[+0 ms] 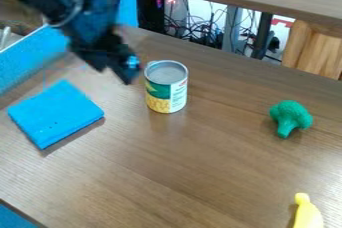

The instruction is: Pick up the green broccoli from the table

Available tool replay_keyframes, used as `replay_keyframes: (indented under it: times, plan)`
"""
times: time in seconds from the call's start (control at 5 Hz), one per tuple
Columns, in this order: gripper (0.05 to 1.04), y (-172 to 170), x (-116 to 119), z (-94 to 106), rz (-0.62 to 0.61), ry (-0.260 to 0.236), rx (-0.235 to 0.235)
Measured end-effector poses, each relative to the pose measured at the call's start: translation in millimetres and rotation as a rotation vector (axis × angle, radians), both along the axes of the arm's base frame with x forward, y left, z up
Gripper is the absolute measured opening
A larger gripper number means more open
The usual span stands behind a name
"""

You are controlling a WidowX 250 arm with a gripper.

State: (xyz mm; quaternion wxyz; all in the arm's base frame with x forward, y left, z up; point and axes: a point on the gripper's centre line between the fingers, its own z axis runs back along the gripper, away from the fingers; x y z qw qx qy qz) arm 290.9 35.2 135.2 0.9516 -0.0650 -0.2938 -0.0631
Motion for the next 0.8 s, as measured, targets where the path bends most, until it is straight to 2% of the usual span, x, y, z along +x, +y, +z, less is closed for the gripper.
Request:
replay_keyframes:
  times: [0.2, 0.4, 0.6, 0.8]
  plan:
    - [1.0, -43, 15, -5.0, -0.093, -0.013, -0.032]
    - [1.0, -87, 37, -23.1, -0.12, -0.009, -0.069]
    - [1.0, -124, 58, -41.0, -0.172, -0.026, -0.063]
    - [1.0, -149, 76, -53.8, -0.228, -0.059, -0.021]
